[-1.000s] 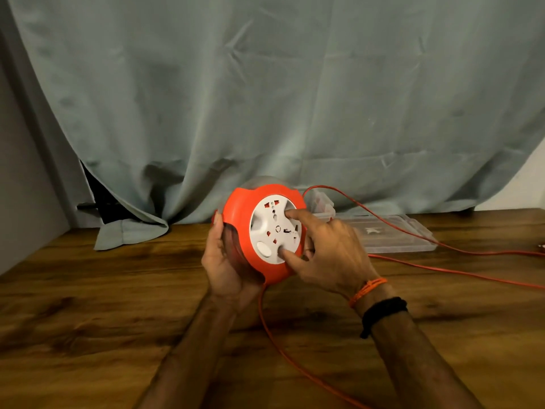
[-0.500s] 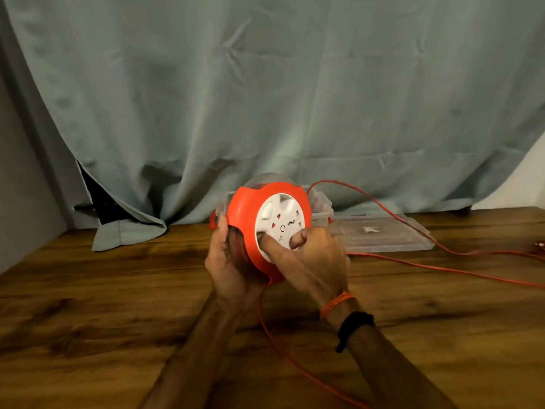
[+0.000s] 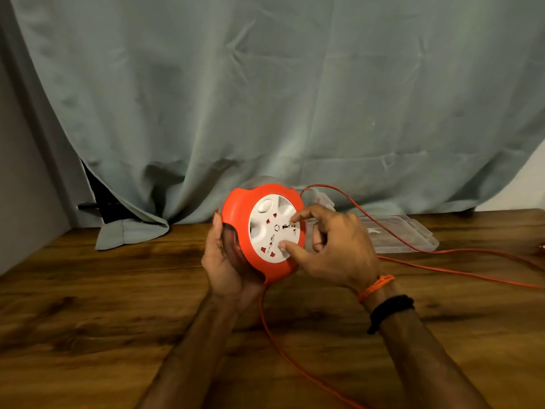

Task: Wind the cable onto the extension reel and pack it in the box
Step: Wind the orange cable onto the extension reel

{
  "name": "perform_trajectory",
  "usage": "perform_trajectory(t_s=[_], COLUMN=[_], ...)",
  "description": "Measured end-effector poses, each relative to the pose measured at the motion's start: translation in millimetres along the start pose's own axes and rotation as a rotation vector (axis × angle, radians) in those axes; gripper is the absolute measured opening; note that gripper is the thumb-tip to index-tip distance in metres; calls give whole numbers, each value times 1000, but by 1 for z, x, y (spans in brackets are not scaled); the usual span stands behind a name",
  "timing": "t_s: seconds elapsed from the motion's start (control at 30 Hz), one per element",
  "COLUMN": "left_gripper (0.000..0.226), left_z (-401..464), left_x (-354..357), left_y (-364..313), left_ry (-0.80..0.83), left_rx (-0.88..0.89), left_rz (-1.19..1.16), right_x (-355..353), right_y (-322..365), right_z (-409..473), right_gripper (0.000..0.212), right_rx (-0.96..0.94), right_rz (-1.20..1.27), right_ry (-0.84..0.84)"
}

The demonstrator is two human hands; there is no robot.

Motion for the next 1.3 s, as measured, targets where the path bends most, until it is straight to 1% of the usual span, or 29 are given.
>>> perform_trajectory(t_s=[0.13,0.23,0.37,0.5,0.57,0.63,0.7,0.77,0.83,0.9,0.97,1.03,1.1,1.2,1.23,1.3], left_gripper=[72,72,69,71,69,68,60,53,63,66,57,48,58,64,67,70], left_z=[2,2,0,-3,-4,-3,-2,-5,-8,-9,-5,-2,-3,-2,-2,0], left_x=[-6,-4,-3,3,6,6,9,14,15,16,12,9,7,4,1,-2], left_y=[3,4,4,2,2,2,3,4,5,6,4,3,2,0,1,4], left_ry=[49,67,71,47,17,-47,-93,-161,-155,-135,-171,-171,-111,-26,-9,5], left_rx=[-36,-46,-61,-69,-48,7,77,142,175,162,149,128,76,10,-1,-11], left_rz=[-15,-13,-21,3,14,18,42,106,131,120,85,77,57,-1,-16,-29], right_x=[-5,-1,4,7,6,9,17,24,30,32,30,23,13,0,-2,-5], right_y=[-2,-2,-3,-2,0,6,18,29,37,38,37,32,23,9,6,3], right_z=[-1,-3,-5,-8,-9,-11,-14,-14,-16,-17,-16,-13,-7,-1,0,-1], right_gripper=[59,61,63,65,66,64,60,62,67,71,73,71,58,30,28,41], right_rx=[-61,-116,-157,-137,-62,43,182,359,478,509,466,397,286,70,8,-65], right_rz=[-124,-173,-231,-259,-257,-206,-95,39,139,173,155,166,134,11,-11,-45], right_ry=[82,80,30,1,14,-21,-109,-122,-119,-127,-100,-61,-56,-43,-22,21])
Point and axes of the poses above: each hand's wrist, its own z-axis towards the middle knuckle, its own x-axis out of the palm, y = z × x, the point moved 1 cm from there along z, towards the middle knuckle, and after that the axes turned 1 degree about x, right-handed, at the moved point
